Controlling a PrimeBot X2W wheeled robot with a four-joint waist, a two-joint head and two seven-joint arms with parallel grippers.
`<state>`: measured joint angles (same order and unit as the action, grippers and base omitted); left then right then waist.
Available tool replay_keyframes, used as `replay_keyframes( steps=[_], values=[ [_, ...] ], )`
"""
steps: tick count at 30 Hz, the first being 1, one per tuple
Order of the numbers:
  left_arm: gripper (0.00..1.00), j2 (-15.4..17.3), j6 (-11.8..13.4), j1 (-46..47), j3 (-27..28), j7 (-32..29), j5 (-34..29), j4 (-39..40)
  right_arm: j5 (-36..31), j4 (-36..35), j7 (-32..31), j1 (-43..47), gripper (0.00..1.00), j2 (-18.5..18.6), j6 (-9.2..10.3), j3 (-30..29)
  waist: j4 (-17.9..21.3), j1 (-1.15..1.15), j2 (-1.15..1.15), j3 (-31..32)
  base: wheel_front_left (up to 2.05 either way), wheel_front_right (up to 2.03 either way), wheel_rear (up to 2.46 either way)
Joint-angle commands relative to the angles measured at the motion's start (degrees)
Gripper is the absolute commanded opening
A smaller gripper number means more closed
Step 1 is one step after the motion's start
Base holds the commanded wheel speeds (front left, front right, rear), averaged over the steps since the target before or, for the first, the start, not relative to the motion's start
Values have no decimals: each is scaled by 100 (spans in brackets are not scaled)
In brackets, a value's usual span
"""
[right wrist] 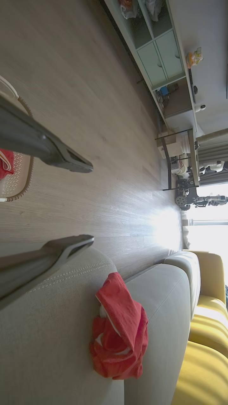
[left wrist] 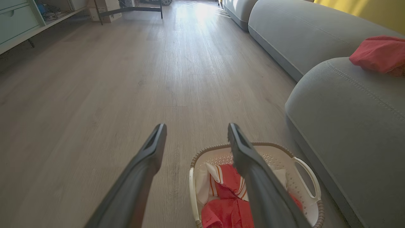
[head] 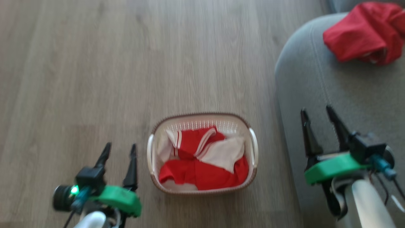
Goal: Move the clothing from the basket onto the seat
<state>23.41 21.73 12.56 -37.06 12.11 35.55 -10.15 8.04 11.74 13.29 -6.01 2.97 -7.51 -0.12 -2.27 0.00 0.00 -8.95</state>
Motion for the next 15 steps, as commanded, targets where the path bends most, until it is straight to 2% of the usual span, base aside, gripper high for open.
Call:
replay_keyframes(
  steps=[1,7,12,15],
  values=[
    [100,-32,-109,437,40,-13,-130,-116,-98,-310,85,-363,100,-9,2,57,181,0,0,-672,0,0,0],
    [100,-600,-650,1445,-528,-151,-447,-1221,-265,-699,100,-819,100,-9,2,-76,349,0,0,-1503,0,0,0],
    [100,-1186,-1229,2234,-1110,-266,-754,-2488,-325,-1036,109,-1058,100,-9,2,-164,437,0,0,-2063,0,0,0],
    [100,-1516,-1482,2644,-1315,-251,-869,-3254,-335,-1221,109,-1192,100,-9,2,-182,501,0,0,-2391,0,0,0]
  ],
)
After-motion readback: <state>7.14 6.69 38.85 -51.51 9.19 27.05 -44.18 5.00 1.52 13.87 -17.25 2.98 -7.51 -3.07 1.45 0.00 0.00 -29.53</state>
